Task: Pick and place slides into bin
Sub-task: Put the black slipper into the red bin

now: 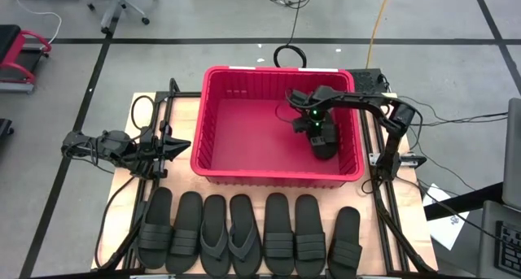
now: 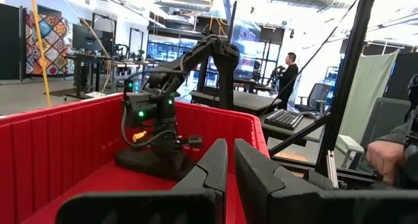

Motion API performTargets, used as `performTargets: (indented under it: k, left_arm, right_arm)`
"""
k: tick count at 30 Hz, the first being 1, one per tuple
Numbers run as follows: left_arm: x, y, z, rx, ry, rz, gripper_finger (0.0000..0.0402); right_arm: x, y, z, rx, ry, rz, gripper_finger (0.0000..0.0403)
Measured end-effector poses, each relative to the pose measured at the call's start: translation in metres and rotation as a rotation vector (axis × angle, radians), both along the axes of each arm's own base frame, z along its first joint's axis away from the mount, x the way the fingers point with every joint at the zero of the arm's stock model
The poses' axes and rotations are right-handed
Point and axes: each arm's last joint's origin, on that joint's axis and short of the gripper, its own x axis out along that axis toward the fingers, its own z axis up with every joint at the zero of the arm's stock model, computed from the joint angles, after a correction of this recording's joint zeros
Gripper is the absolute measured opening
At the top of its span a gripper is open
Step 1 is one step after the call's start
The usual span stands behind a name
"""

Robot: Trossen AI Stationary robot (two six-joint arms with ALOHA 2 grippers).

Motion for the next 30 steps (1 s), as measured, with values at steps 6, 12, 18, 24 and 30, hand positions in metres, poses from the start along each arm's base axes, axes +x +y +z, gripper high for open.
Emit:
performTargets:
  k: [6,12,18,24,30]
  left_arm:
    - [0.0,0.0,0.0,0.0,0.0,0.0,0.0026]
    - [0.0,0.0,0.0,0.0,0.0,0.0,0.0026]
    - [0.0,0.0,0.0,0.001,0.001,0.0,0.0026]
    - [0.0,0.0,0.0,0.001,0.001,0.0,0.0026]
    - [0.0,0.0,0.0,0.002,0.0,0.0,0.0026]
  right_arm:
    - [0.015,-0.01,0.017,-0.075,-0.106,-0.016,0.0]
    - [0.025,-0.027,0.017,-0.233,-0.179,-0.111,0.0]
    - [0.021,-0.037,-0.002,-0.196,-0.11,-0.186,0.0]
    - [0.016,-0.046,-0.017,-0.247,-0.002,-0.234,0.0]
    - [0.009,-0.055,-0.019,-0.237,0.021,-0.313,0.0]
